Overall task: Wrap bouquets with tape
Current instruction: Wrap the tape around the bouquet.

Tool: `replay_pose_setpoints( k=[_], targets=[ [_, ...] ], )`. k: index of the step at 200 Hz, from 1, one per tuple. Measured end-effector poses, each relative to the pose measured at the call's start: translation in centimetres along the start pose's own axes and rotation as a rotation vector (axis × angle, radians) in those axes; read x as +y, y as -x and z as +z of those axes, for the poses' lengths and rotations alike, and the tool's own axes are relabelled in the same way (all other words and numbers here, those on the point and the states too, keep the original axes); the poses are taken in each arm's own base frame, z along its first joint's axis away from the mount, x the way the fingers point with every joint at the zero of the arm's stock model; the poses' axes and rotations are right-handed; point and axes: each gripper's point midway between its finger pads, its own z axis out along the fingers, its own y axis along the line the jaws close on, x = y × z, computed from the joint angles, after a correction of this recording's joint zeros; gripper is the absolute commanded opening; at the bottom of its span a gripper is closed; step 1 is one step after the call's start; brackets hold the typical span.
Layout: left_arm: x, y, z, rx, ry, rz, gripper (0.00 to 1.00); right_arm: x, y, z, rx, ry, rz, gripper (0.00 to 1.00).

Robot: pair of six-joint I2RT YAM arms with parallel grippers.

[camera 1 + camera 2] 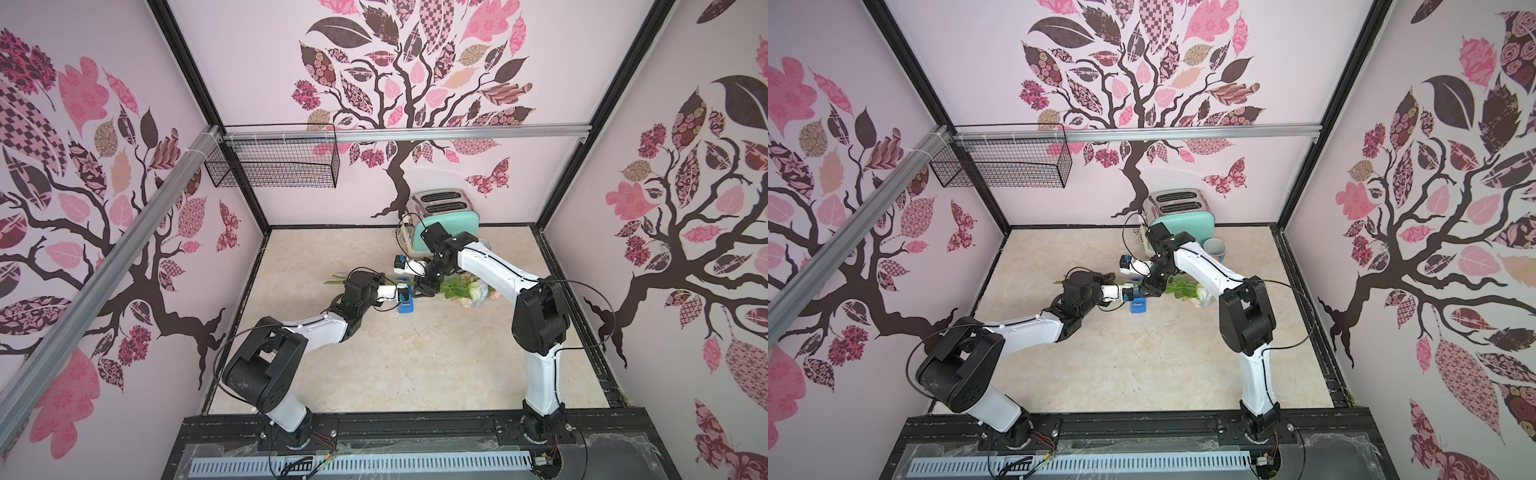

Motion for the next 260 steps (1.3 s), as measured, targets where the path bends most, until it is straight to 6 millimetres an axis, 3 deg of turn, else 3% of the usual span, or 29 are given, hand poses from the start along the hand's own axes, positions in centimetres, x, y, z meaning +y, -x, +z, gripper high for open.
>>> replay_pose_setpoints(
  k=[25, 57, 65, 72, 84, 90, 102, 127, 159, 185, 210, 230, 260],
  targets=[
    [0.6, 0.1, -0.1, -0.004, 0.022, 0.001, 0.00, -0.4, 0.0, 0.5, -0.002, -0.024, -0.029, 0.30],
    [0.5, -0.1, -0.1, 0.011, 0.017, 0.005, 0.00, 0.1, -1.2, 2.0, 0.021, -0.023, -0.048, 0.00],
    [0.2, -0.3, -0.1, 0.018, 0.007, 0.007, 0.00, 0.3, -1.3, 2.4, 0.023, -0.025, -0.048, 0.00],
    [-0.1, -0.4, -0.1, 0.021, -0.006, 0.007, 0.12, 0.5, -1.4, 2.6, 0.025, -0.032, -0.049, 0.00],
    [-0.4, -0.3, -0.3, 0.016, -0.018, -0.001, 0.44, 0.5, -1.7, 2.7, 0.018, -0.063, -0.065, 0.00],
    [-0.2, -0.1, -0.5, 0.006, -0.016, -0.016, 0.53, 0.5, -2.0, 2.7, 0.019, -0.080, -0.068, 0.00],
    [0.7, 0.4, -1.2, -0.017, -0.005, -0.042, 0.62, 0.5, -2.6, 2.7, 0.012, -0.119, -0.074, 0.00],
    [2.7, 1.3, -3.5, -0.076, -0.001, -0.117, 0.71, 0.3, -3.5, 2.2, -0.004, -0.202, -0.094, 0.00],
    [3.3, 1.6, -6.5, -0.152, -0.106, -0.240, 0.72, -1.5, -3.3, 1.3, -0.025, -0.326, -0.116, 0.00],
    [3.3, 2.1, -8.0, -0.177, -0.262, -0.347, 0.70, -3.1, -3.0, 0.9, -0.029, -0.433, -0.156, 0.00],
    [4.1, 2.4, -9.2, -0.192, -0.398, -0.458, 0.69, -3.4, -3.9, 1.4, 0.012, -0.526, -0.238, 0.00],
    [5.1, 2.7, -9.1, -0.194, -0.514, -0.526, 0.65, -3.1, -4.5, 2.0, 0.043, -0.588, -0.320, 0.00],
    [6.3, 3.1, -7.0, -0.158, -0.714, -0.579, 0.58, -2.9, -4.8, 1.9, 0.058, -0.703, -0.447, 0.00]
  ],
)
